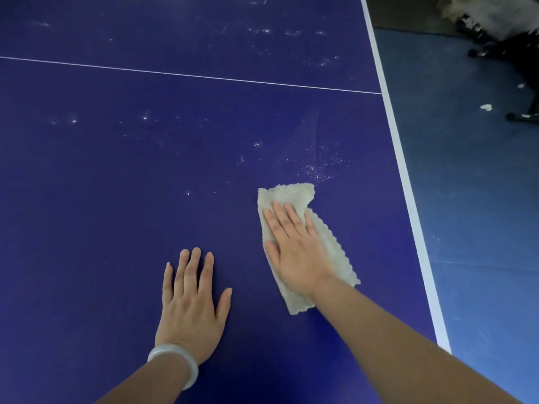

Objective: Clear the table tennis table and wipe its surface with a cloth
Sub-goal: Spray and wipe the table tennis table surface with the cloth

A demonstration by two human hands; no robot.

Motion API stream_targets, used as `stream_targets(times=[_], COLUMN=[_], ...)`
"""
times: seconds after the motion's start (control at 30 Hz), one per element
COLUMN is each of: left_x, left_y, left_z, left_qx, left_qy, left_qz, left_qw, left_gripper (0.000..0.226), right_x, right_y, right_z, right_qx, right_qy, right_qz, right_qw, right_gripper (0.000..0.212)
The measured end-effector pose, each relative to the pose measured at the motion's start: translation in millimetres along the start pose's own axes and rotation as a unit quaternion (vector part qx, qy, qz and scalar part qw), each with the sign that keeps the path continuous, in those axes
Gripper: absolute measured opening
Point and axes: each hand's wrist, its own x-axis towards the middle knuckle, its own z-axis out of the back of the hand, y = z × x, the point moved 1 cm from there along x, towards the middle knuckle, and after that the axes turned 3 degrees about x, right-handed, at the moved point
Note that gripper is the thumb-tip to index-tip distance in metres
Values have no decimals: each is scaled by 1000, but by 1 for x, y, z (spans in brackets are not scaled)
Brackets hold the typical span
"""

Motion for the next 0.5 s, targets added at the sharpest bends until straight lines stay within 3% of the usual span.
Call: stream_targets(times=[0.03,0.1,0.2,0.27,0.37,0.43,0.5], left_x=[0,0,0,-1,-1,-1,-1], left_y=[0,-1,0,0,-1,0,0], left_z=[0,-1,0,1,1,1,1], left_qx=[0,-1,-3,-1,-3,2,6], left_qy=[-1,-4,-5,-2,1,2,0], left_qz=[-1,-3,-4,-3,-5,-5,-3], left_qw=[1000,1000,1000,1000,1000,1000,1000], left_gripper=[72,72,72,72,72,72,73], right_x=[9,21,11,0,-6,-5,-7], right_y=[-22,-70,-109,-88,-18,25,43], right_z=[6,20,33,27,8,-3,-10], right_qx=[-3,-1,32,45,33,15,-11], right_qy=[-6,-34,-59,-65,-63,-34,12], right_qz=[-21,-148,-347,-378,-260,-104,37], right_qw=[1000,988,935,922,963,994,999], right_gripper=[59,59,60,60,60,59,58])
